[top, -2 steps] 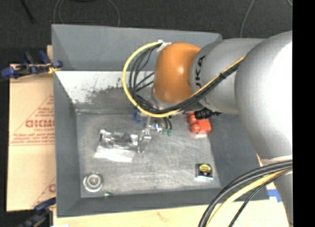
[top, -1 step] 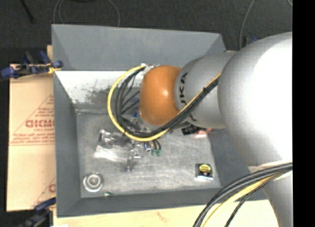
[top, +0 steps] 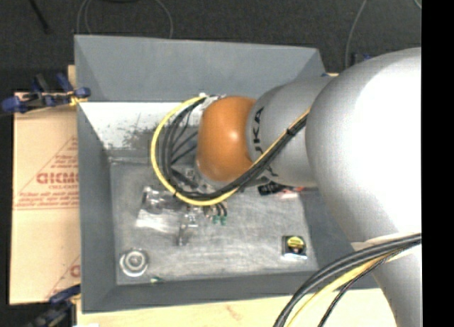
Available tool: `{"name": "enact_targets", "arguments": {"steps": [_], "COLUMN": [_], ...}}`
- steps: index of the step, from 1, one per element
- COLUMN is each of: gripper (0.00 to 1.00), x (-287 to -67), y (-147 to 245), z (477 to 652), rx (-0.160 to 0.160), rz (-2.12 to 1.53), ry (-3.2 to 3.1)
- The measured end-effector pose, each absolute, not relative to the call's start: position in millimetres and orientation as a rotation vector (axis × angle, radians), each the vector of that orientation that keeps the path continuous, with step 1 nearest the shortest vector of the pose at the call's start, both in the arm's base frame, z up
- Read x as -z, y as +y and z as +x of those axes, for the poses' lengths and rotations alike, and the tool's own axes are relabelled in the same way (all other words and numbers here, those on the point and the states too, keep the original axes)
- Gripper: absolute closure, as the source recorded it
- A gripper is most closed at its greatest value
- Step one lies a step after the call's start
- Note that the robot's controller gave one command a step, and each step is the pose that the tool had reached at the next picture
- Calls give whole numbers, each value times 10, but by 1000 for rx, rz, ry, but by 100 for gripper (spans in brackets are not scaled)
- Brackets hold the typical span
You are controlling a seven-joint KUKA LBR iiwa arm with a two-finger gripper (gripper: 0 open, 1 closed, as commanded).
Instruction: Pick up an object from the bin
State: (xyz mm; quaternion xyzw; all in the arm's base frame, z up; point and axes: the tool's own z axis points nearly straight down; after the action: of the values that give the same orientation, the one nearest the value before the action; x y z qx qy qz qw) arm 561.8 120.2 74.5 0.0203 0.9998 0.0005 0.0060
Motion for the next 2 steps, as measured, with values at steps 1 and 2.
{"name": "enact_targets", "arguments": {"steps": [1,2], "gripper": [0,100], "x": [-744,-766], "y": [1408,1405], "z": [5744,5762], "rx": [-2,-4], "rz": [71,72], "ry": [3131,3124]}}
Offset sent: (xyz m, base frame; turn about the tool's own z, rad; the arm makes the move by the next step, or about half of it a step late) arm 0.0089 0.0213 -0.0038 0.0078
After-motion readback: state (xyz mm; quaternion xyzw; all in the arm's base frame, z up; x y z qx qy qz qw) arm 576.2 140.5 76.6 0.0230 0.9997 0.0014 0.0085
